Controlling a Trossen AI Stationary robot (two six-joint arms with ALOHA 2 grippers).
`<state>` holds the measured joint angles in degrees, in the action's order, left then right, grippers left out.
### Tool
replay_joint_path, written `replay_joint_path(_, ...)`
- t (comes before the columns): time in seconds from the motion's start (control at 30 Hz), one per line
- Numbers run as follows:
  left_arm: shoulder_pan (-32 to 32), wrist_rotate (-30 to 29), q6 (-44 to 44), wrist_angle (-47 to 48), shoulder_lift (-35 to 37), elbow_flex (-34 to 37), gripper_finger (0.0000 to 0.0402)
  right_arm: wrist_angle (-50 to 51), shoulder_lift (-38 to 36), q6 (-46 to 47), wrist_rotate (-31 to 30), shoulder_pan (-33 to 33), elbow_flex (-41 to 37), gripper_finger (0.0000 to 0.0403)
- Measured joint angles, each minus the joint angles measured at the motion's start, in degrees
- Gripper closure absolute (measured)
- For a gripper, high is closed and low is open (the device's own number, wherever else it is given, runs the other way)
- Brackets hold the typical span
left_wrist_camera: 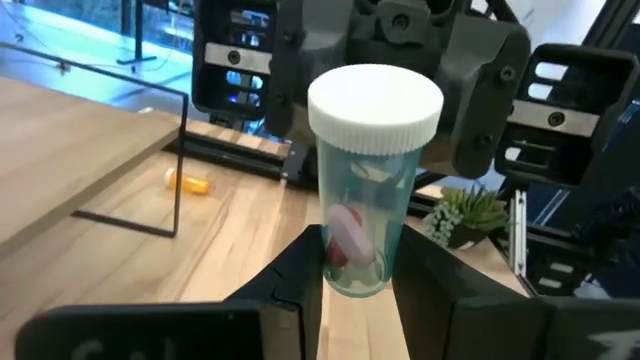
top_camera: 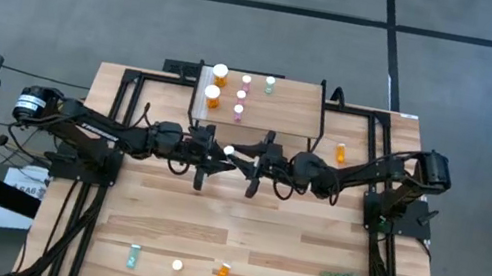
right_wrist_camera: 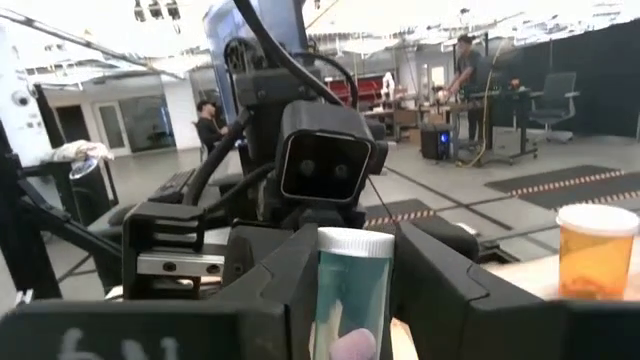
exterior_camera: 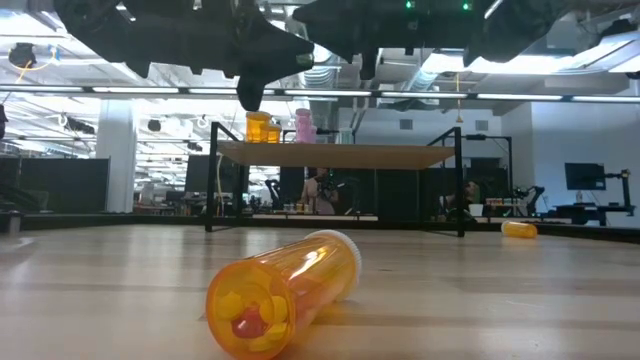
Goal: Pick and place medicine bottles onto shelf by color
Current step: Put the top small blue pill bottle aligned with other small blue pill bottle on the shelf
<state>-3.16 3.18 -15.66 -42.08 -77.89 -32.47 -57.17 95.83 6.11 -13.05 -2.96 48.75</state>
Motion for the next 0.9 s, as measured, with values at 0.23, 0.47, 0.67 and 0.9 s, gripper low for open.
replay_joint_path(0.23, -0.1, 1.0, 0.0, 0.4, 0.0, 0.0, 0.032, 3.3, -0.3, 2.9, 2.5, 0.5, 0.0, 0.018)
replay_joint_path(0.47, -0.1, 1.0, 1.4, 3.0, 0.0, 0.0, 0.0319, 7.4, -2.4, 4.6, 4.0, 0.9, 0.5, 0.0138)
replay_joint_path(0.67, -0.1, 1.0, 1.6, 6.1, 0.6, 0.0, 0.0319, 17.2, -6.2, 5.7, 4.4, 0.9, 1.4, 0.0137)
replay_joint_path(0.9, -0.1, 1.0, 3.2, 13.0, 4.2, -0.9, 0.0319, 22.0, -8.8, 8.0, 4.4, 0.9, 1.4, 0.0137)
